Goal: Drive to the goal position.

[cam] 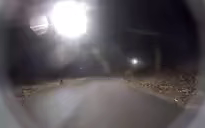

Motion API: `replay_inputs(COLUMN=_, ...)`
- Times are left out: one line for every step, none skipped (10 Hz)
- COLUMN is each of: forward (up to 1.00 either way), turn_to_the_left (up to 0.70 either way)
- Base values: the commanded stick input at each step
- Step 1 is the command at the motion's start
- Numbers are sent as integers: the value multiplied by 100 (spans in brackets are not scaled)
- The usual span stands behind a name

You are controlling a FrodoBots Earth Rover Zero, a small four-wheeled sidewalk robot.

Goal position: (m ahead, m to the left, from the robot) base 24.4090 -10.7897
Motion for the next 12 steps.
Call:
replay_inputs(forward=100, turn_to_the_left=4)
replay_inputs(forward=100, turn_to_the_left=4)
replay_inputs(forward=100, turn_to_the_left=5)
replay_inputs(forward=100, turn_to_the_left=5)
replay_inputs(forward=100, turn_to_the_left=6)
replay_inputs(forward=100, turn_to_the_left=5)
replay_inputs(forward=100, turn_to_the_left=5)
replay_inputs(forward=100, turn_to_the_left=5)
replay_inputs(forward=100, turn_to_the_left=4)
replay_inputs(forward=100, turn_to_the_left=3)
replay_inputs(forward=100, turn_to_the_left=4)
replay_inputs(forward=100, turn_to_the_left=7)
